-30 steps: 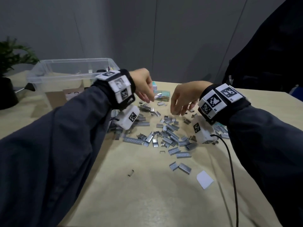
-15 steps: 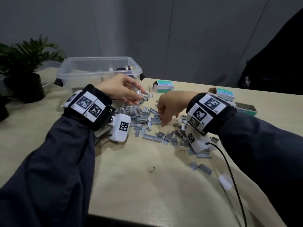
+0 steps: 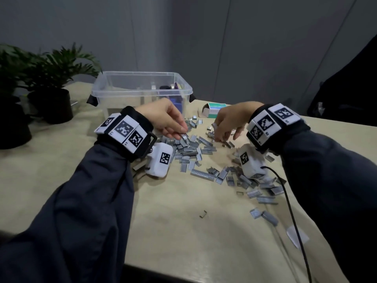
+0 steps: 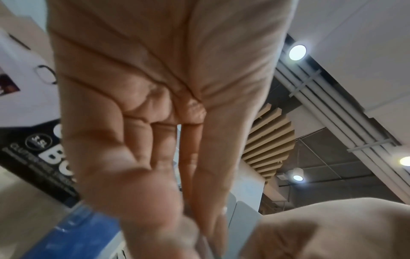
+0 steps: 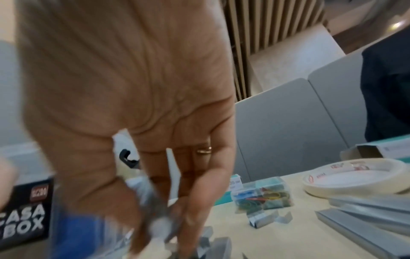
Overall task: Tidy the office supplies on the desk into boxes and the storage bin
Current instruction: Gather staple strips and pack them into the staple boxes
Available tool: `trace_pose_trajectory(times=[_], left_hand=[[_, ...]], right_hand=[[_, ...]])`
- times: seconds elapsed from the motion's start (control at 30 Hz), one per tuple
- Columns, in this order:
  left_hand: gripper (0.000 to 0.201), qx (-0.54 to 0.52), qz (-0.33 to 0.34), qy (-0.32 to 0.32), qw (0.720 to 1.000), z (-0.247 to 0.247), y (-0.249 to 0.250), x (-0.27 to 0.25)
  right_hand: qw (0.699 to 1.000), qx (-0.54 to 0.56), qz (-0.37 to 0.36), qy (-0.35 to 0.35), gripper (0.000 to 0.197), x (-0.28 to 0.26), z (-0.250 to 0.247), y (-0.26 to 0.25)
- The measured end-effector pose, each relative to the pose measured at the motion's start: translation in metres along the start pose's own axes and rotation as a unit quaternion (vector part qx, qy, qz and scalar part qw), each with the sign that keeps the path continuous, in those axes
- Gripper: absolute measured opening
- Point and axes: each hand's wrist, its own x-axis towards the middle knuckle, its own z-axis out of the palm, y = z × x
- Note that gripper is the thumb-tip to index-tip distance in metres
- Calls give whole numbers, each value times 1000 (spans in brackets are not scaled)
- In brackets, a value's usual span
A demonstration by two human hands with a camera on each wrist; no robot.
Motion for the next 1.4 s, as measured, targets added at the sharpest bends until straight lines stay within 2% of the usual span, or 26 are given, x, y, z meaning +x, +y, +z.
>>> trace_pose_trajectory(times=[0.07, 0.17, 0.3, 0.47, 0.6, 0.77, 0.97, 1.07, 1.23, 1.33, 1.4], left_hand=[[17, 8, -3, -26, 1000, 1, 1, -2], [20, 18, 8, -47, 999, 1, 3, -4], [19, 16, 10, -19, 1000, 3, 5, -4], [22, -1, -18, 36, 999, 2, 3, -1], [27, -24, -42, 64, 997, 2, 3, -1], [32, -22, -44, 83, 995, 7, 6, -1], [35, -76, -21, 74, 994, 12, 12, -6], [38, -122, -8, 42, 992, 13, 15, -8], [32, -144, 3, -20, 989, 19, 18, -12], [30, -200, -3, -24, 980, 17, 17, -13], [26, -220, -3, -13, 975, 16, 16, -13]], right_hand=[[999, 18, 24, 18, 29, 9, 5, -5], [998, -44, 31, 27, 31, 18, 10, -16], [990, -134, 37, -11, 53, 24, 15, -21], [984, -180, 1, 21, 38, 28, 18, -24], [990, -123, -36, 61, 32, 19, 14, -22], [980, 0, -111, 163, 11, -9, 4, -25], [968, 36, -119, 220, 10, -30, -3, -23], [965, 35, -120, 232, 10, -40, 0, -21], [961, 36, -133, 241, 13, -50, 6, -18], [961, 51, -139, 233, 17, -55, 5, -13], [964, 96, -141, 203, 22, -56, 4, -8]])
